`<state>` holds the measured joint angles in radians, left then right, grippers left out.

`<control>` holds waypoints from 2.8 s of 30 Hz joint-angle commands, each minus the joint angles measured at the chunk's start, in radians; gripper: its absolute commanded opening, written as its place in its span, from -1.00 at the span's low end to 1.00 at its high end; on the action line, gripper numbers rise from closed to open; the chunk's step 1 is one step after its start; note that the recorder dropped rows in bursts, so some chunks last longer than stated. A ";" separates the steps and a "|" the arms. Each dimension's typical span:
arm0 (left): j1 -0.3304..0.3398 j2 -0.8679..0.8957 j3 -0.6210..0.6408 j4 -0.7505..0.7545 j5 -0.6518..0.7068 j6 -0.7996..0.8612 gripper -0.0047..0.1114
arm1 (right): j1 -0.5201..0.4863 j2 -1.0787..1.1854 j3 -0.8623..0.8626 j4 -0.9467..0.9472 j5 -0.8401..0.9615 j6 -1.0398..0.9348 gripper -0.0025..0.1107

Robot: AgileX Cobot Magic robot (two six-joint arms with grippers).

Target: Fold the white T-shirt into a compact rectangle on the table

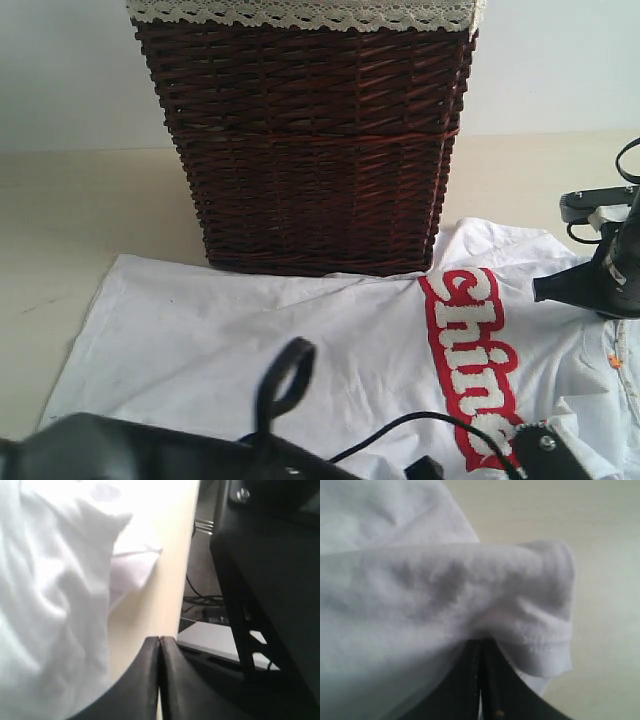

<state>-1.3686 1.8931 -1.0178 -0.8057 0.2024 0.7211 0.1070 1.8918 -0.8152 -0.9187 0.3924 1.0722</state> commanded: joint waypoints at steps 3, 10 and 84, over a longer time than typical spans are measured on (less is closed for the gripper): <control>0.012 0.163 -0.169 0.007 -0.021 -0.020 -0.92 | -0.003 0.029 0.013 0.054 -0.045 -0.007 -0.96; 0.122 0.192 -0.194 0.009 0.003 -0.127 -0.92 | -0.003 0.029 0.013 0.062 -0.080 -0.007 -0.96; 1.081 -0.038 0.158 0.665 0.188 -0.759 -0.92 | -0.003 -0.100 -0.011 0.712 -0.012 -0.706 -0.60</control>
<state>-0.3117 1.8192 -0.8634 -0.1315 0.4250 -0.0272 0.1048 1.7964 -0.8290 -0.2183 0.4113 0.3758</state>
